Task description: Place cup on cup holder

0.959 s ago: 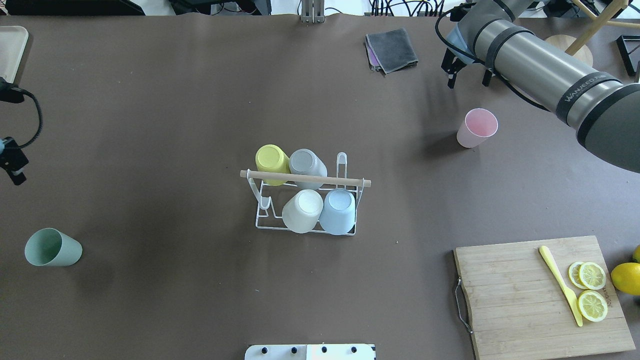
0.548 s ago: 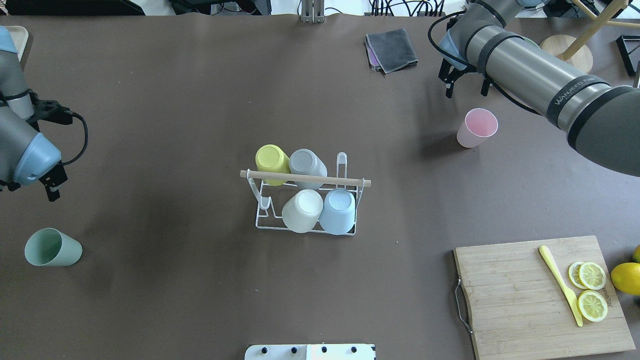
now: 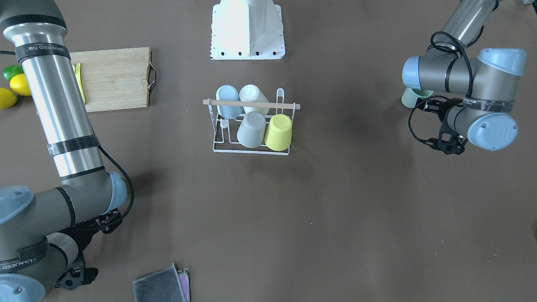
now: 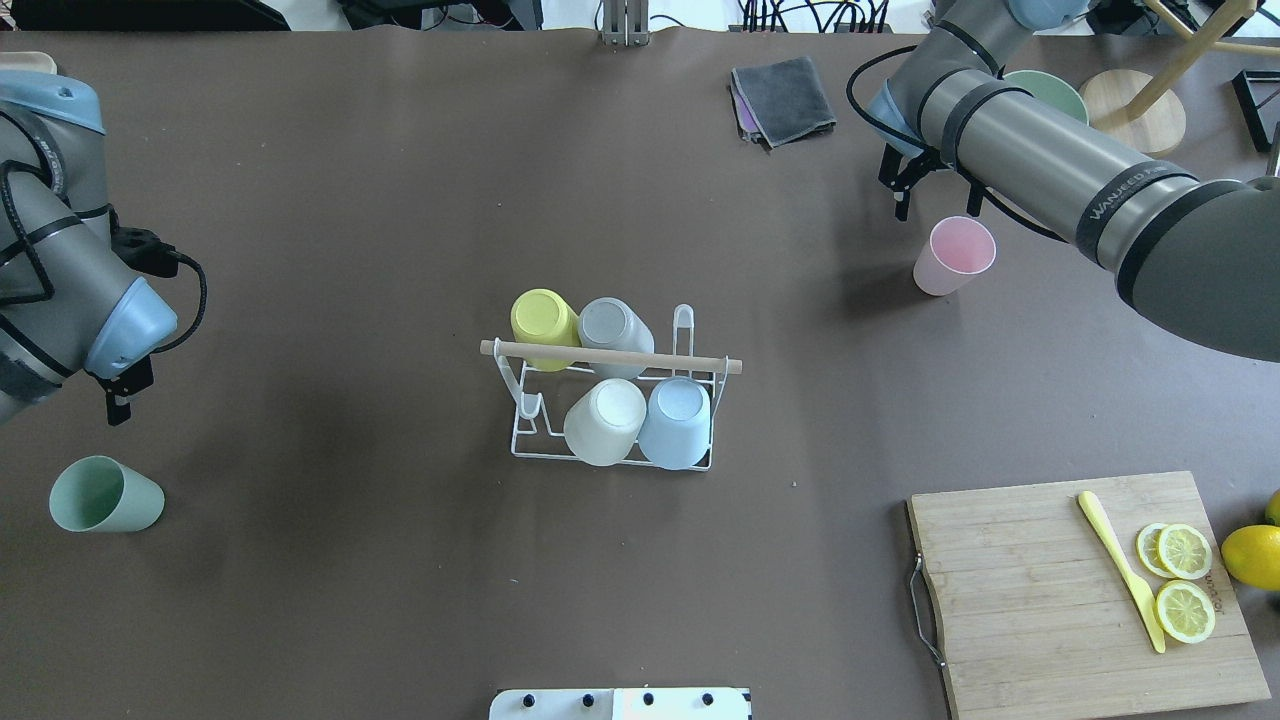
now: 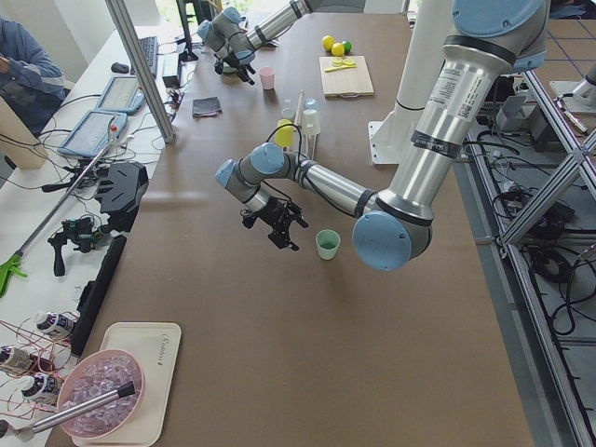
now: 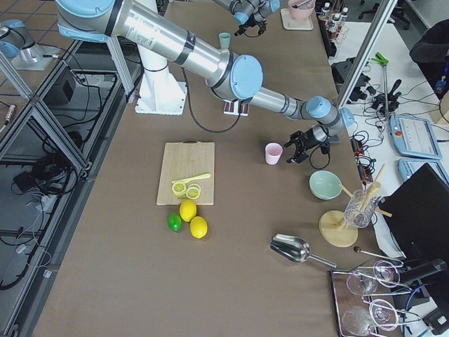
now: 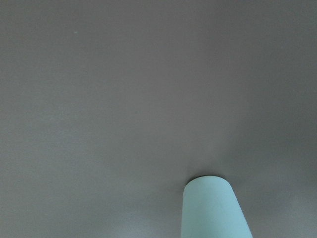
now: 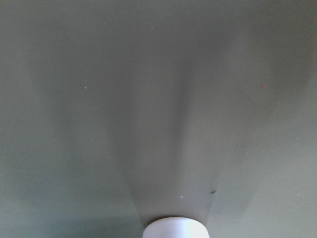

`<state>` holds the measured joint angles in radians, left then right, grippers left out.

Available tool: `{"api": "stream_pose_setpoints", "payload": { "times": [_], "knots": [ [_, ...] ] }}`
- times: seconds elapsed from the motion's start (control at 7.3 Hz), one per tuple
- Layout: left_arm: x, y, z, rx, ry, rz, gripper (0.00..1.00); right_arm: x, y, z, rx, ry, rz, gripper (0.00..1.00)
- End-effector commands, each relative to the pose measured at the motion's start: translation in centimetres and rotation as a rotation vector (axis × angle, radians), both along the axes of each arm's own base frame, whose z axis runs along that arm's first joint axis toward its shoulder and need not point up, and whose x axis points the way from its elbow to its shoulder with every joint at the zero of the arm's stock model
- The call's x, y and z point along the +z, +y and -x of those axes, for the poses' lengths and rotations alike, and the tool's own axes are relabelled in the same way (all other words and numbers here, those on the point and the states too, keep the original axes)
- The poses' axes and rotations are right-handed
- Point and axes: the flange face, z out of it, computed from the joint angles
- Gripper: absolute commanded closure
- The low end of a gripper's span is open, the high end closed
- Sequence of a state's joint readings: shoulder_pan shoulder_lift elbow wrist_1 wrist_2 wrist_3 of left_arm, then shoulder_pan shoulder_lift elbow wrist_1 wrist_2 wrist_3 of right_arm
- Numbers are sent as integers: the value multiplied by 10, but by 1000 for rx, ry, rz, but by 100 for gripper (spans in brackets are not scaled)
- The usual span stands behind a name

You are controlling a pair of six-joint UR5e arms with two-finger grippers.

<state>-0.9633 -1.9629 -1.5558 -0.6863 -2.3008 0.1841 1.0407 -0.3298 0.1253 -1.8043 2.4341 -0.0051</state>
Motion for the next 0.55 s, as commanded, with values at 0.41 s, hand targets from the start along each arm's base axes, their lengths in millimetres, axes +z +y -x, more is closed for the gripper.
{"api": "stream_pose_setpoints", "payload": {
  "times": [0.41],
  "knots": [
    [13, 20, -49, 120, -17, 29, 2, 18, 18, 2, -56, 5, 71, 0]
  ]
}}
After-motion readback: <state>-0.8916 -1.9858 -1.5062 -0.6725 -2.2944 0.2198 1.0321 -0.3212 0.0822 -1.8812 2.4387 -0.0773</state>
